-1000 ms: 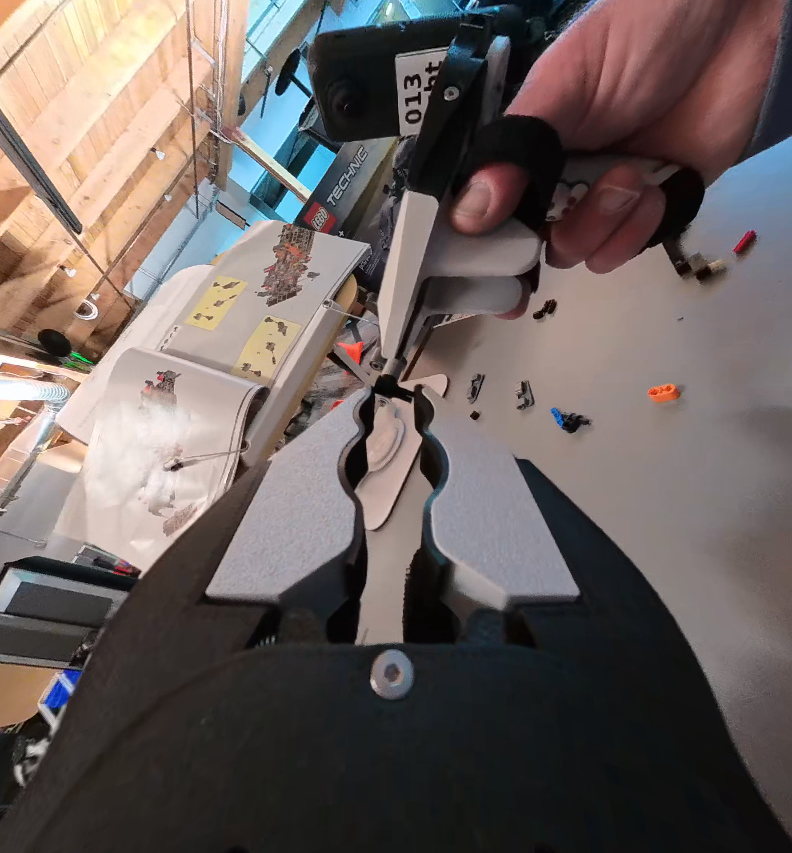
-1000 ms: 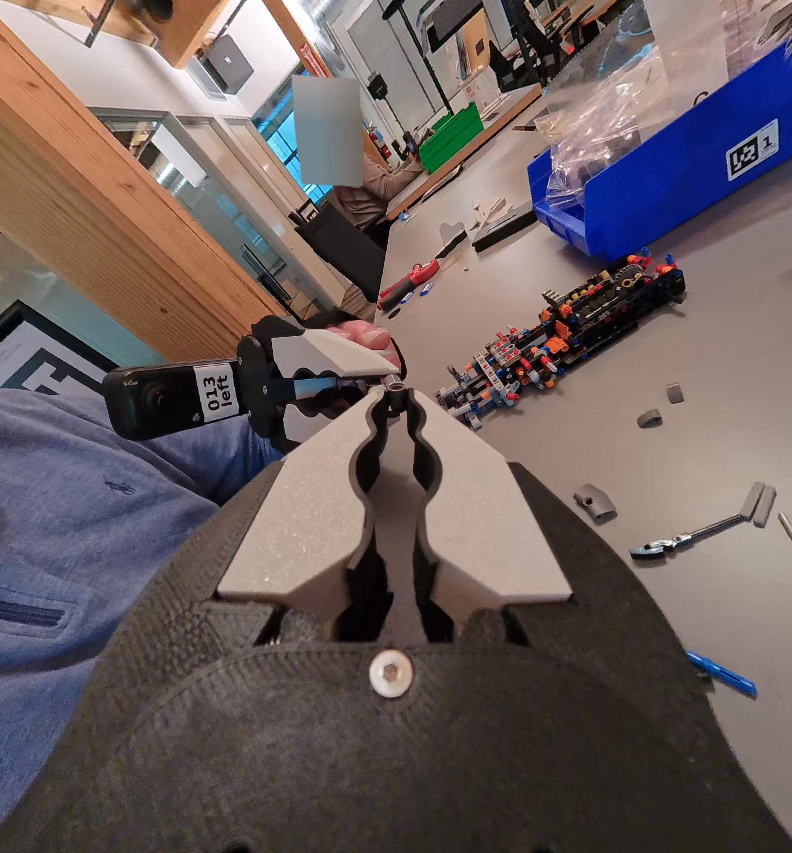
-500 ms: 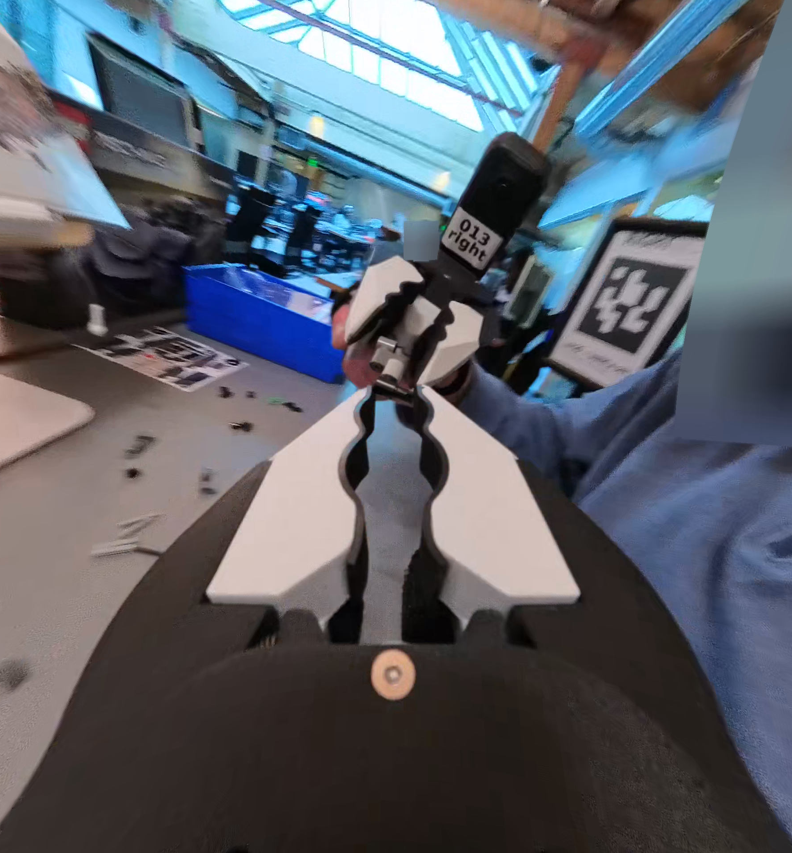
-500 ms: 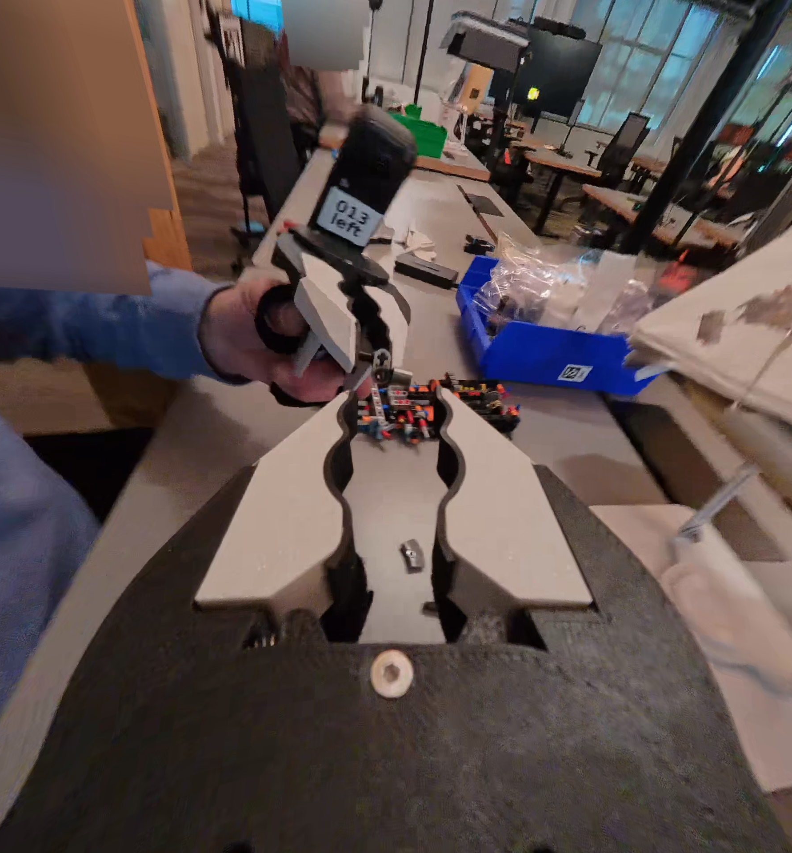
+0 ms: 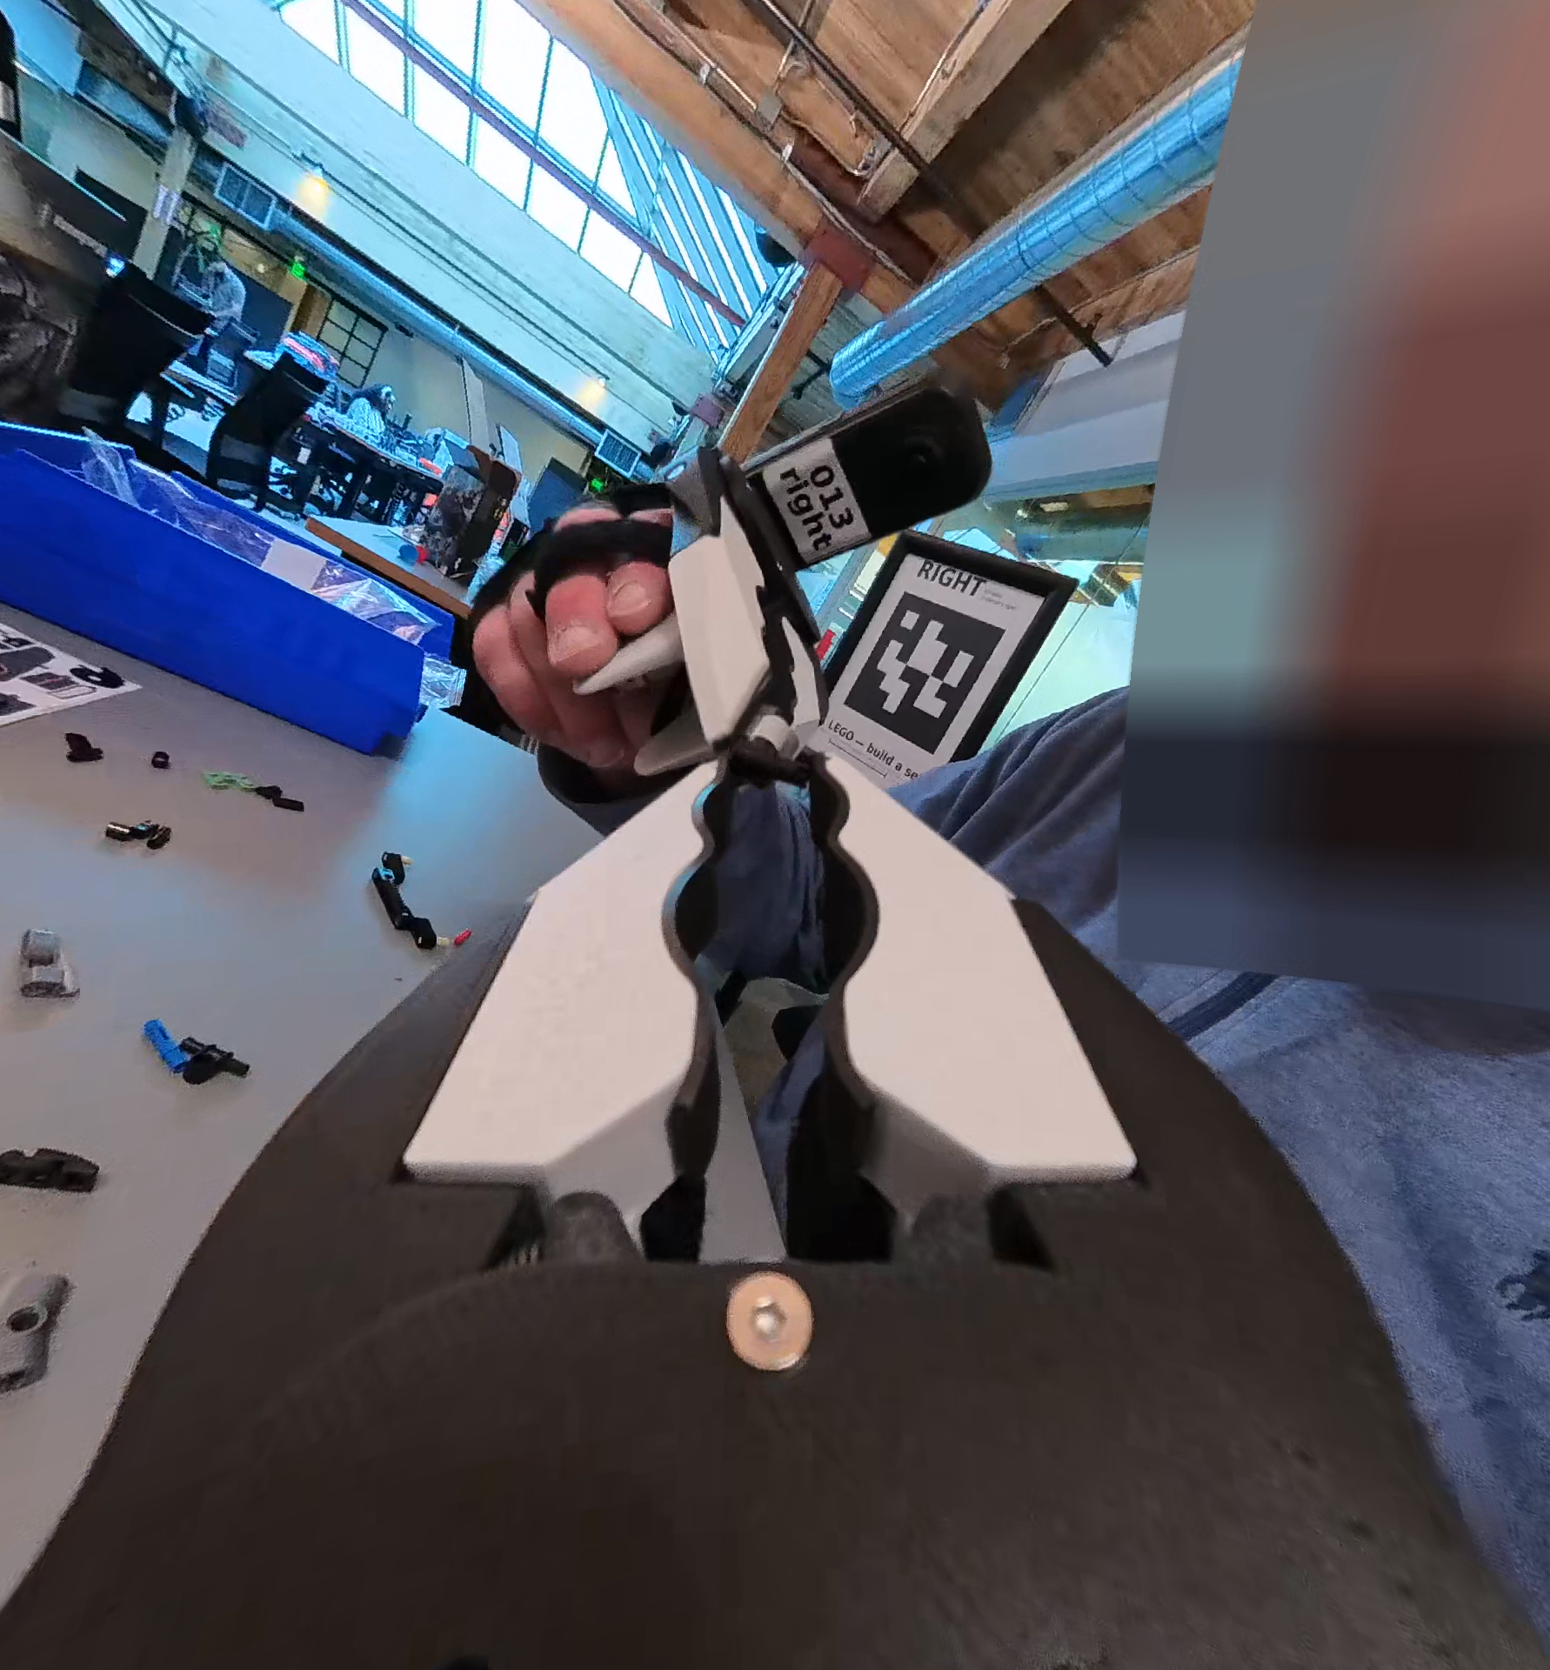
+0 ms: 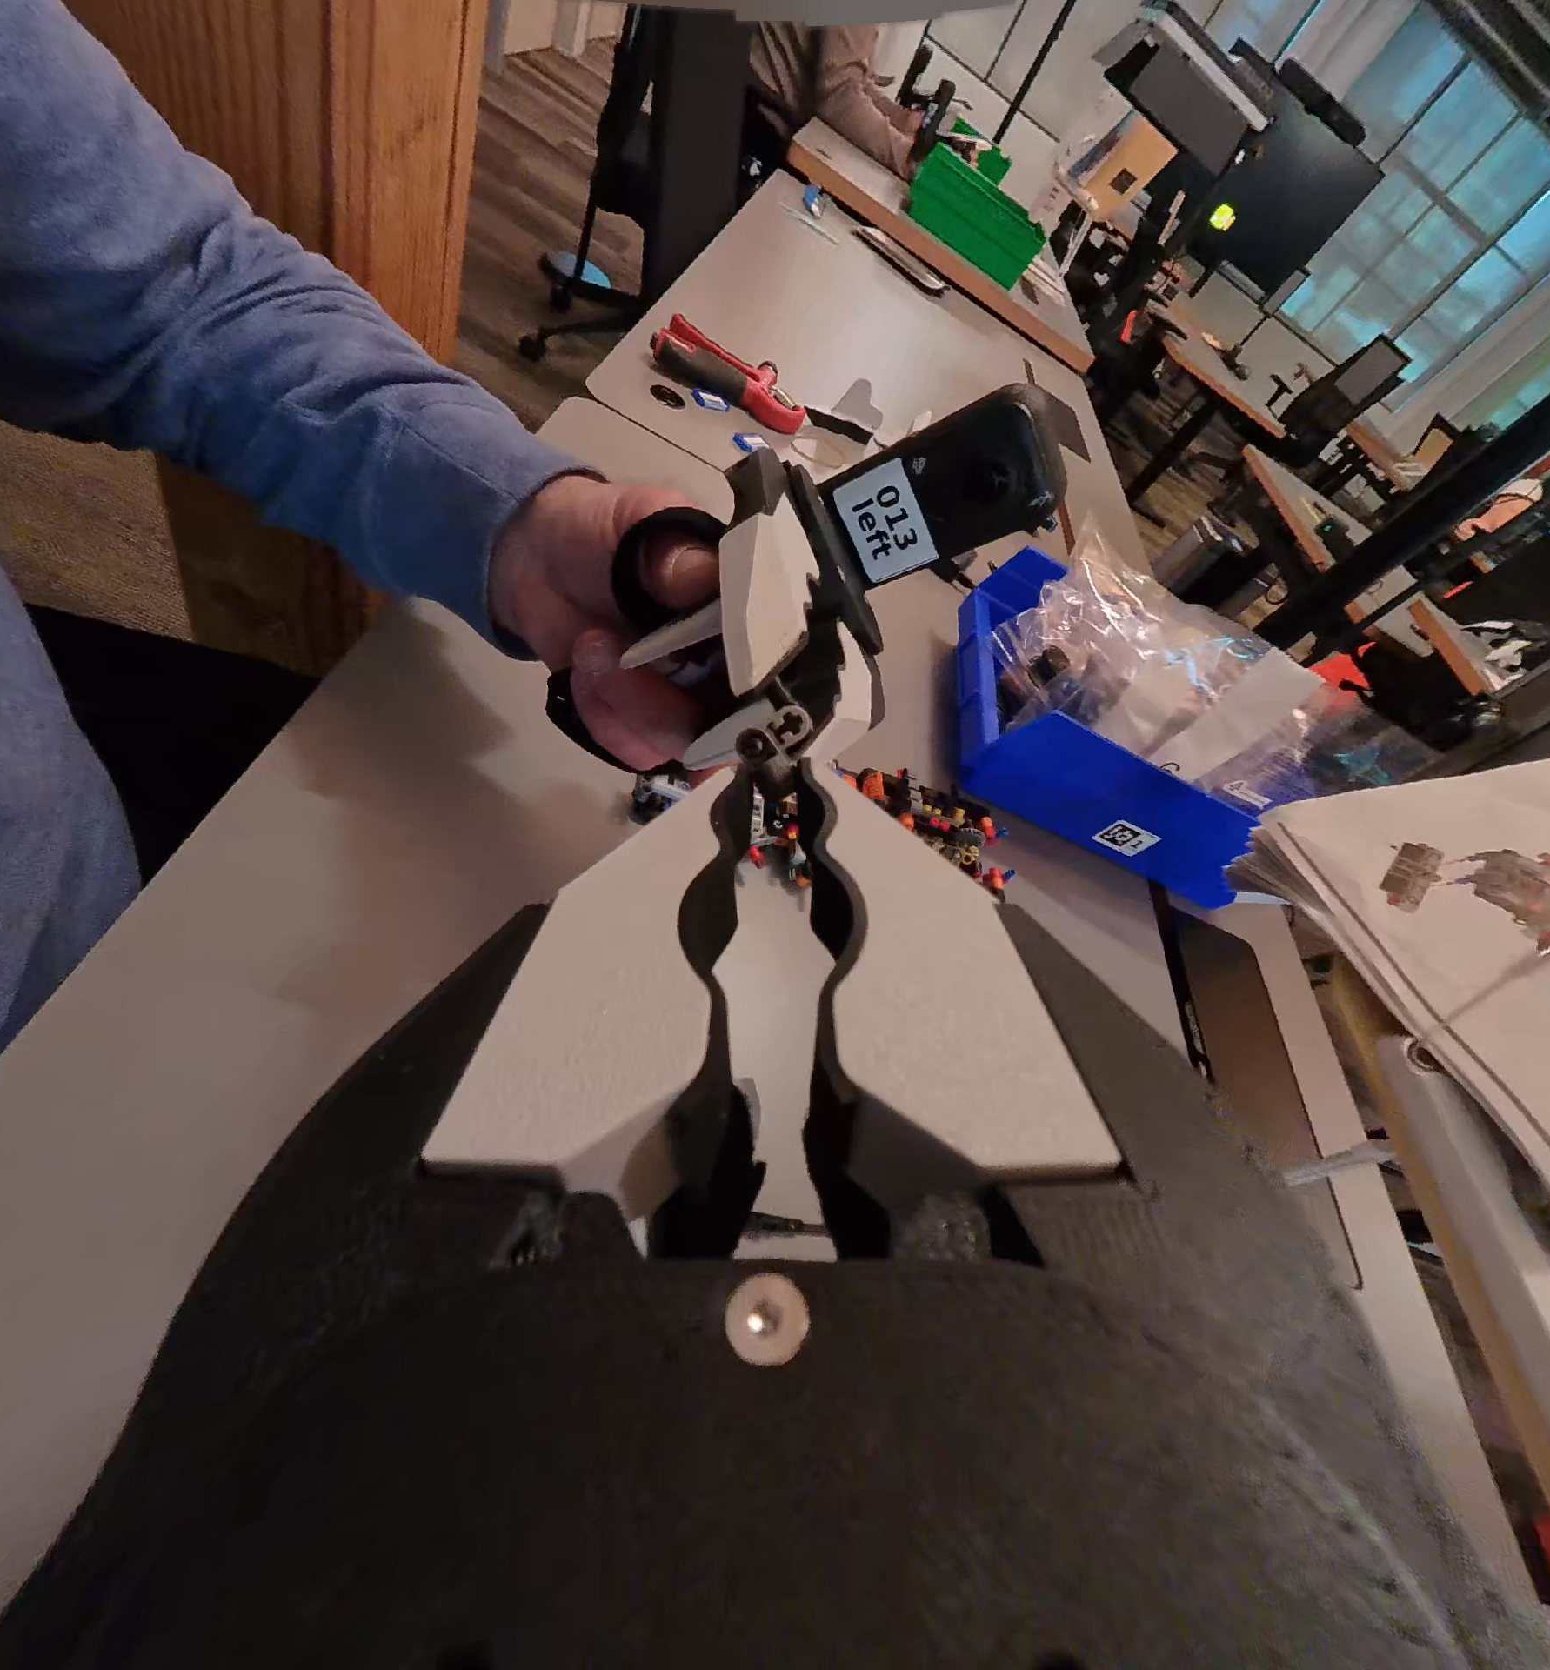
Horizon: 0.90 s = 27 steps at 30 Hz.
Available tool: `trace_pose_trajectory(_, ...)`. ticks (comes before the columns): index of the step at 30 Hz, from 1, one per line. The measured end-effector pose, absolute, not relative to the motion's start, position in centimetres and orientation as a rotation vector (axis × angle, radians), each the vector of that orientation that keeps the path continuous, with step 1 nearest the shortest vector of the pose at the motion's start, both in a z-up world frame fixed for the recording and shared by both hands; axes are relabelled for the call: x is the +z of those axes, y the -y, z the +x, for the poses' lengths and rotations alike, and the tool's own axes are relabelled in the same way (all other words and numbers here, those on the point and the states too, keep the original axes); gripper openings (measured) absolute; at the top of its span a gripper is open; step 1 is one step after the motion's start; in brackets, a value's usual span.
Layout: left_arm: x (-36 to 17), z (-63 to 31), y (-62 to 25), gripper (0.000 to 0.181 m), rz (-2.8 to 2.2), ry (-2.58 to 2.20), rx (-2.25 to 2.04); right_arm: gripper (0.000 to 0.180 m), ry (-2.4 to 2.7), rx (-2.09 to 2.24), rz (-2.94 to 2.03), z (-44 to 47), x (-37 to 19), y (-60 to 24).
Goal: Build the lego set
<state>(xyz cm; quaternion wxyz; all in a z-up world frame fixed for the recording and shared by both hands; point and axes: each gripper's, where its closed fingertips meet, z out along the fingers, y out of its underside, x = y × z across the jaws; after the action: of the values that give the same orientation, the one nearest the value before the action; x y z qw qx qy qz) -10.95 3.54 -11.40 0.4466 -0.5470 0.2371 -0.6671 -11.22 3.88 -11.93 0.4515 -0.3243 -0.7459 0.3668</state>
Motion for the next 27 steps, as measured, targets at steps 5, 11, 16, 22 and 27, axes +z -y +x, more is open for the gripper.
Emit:
trace_pose_trajectory(5, -11.5, -11.5, -3.4, 0.014, -1.338, -0.563, -1.697, 0.007, 1.829, 0.906, -0.816, -11.7, -12.0, -3.8)
trace_pose_trajectory(11, -11.6, -11.3, -3.0, 0.014, -1.329, -0.577, -1.755, 0.009, 1.841, 0.756, -0.735, -11.8, -12.1, -3.1)
trace_pose_trajectory(16, -11.7, -11.0, -3.5, 0.014, -1.325, -0.566, -1.707, 0.007, 1.858, 0.748, -0.797, -11.3, -12.4, -3.4)
trace_pose_trajectory(22, -10.8, -11.5, -4.9, 0.026, -1.306, -0.542, -1.536, 0.006, 1.817, 0.827, -0.855, -10.5, -12.0, -3.9)
trace_pose_trajectory(27, -9.1, -12.3, -4.6, 0.041, -1.254, -0.585, -1.354, 0.006, 1.818, 0.85, -0.909, -9.4, -12.7, -4.5)
